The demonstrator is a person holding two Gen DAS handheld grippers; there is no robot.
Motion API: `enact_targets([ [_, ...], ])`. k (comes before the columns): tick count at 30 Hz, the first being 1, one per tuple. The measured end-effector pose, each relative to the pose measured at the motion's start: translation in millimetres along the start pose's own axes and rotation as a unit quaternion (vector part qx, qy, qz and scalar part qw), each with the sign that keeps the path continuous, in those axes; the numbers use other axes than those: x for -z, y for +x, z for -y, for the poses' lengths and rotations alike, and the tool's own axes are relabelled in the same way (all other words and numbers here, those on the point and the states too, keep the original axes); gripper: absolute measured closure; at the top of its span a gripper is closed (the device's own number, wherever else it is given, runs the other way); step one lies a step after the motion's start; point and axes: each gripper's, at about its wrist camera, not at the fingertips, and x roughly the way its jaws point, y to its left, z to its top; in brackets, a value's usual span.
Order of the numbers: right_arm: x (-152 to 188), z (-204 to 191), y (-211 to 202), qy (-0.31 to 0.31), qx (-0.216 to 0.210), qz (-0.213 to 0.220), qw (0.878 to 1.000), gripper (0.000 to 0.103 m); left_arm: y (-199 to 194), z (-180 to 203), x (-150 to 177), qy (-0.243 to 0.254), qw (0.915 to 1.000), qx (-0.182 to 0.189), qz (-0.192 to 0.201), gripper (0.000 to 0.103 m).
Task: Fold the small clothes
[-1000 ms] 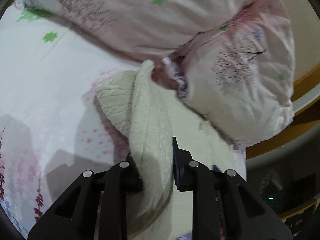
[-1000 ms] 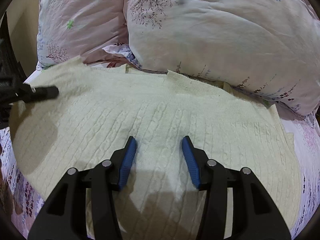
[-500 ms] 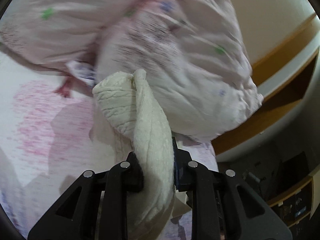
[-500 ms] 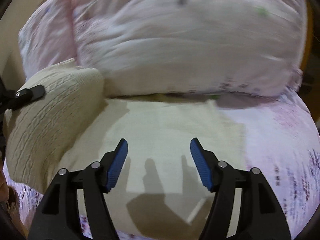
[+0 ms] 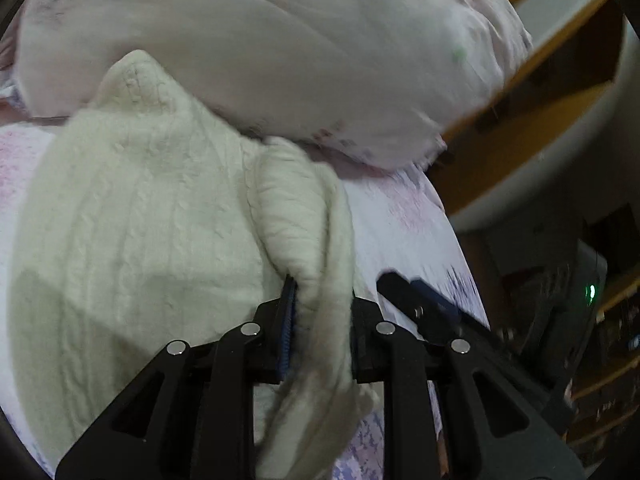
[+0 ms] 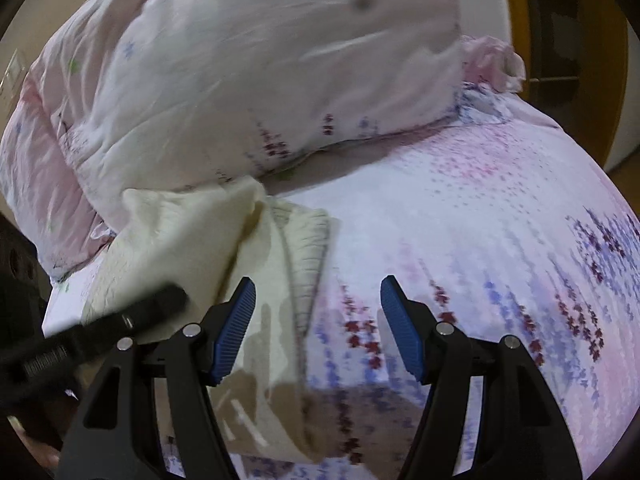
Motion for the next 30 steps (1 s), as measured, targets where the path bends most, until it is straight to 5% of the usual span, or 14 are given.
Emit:
enact_targets([
  [4, -4, 5, -5, 0.013, -0.033, 0.002, 0.999, 0.038, -32, 5, 2, 0.015, 0.9979, 0.062, 0.014, 0.035],
  [6, -6, 4, -8, 0.026, -0.082, -0.009, 0.996, 0.038, -63, 0, 3, 0.025, 0.9957, 0.078, 0.044, 0.029],
  [8, -8, 2, -6, 0.036, -0.129, -0.030, 0.991, 0.038, -89, -9, 5, 0.030, 0.9949, 0.051, 0.081, 0.020],
  [13, -6, -3, 11, 0.055, -0.148, -0.080, 0.984, 0.038, -109, -45, 8, 0.027, 0.9891, -0.095, 0.110, 0.019],
  [16, -3, -5, 18, 0.070, -0.160, -0.093, 0.980, 0.046, -96, -68, 12, 0.008, 0.9891, -0.125, 0.077, 0.019],
  [22, -8, -8, 28, 0.072, -0.159, -0.082, 0.981, 0.046, -79, -88, 19, -0.011, 0.9913, -0.124, 0.042, 0.019],
  [24, -12, -10, 34, 0.065, -0.149, -0.078, 0.984, 0.056, -75, -89, 23, -0.017, 0.9923, -0.117, 0.035, 0.019],
  [25, -14, -14, 37, 0.053, -0.137, -0.074, 0.986, 0.078, -73, -91, 24, -0.022, 0.9930, -0.112, 0.031, 0.019],
  [26, -15, -16, 39, 0.041, -0.128, -0.072, 0.988, 0.089, -72, -92, 26, -0.027, 0.9935, -0.107, 0.028, 0.019],
  [30, -23, -34, 20, -0.027, -0.101, -0.009, 0.995, 0.092, -71, -96, 31, -0.041, 0.9950, -0.088, 0.023, 0.019],
])
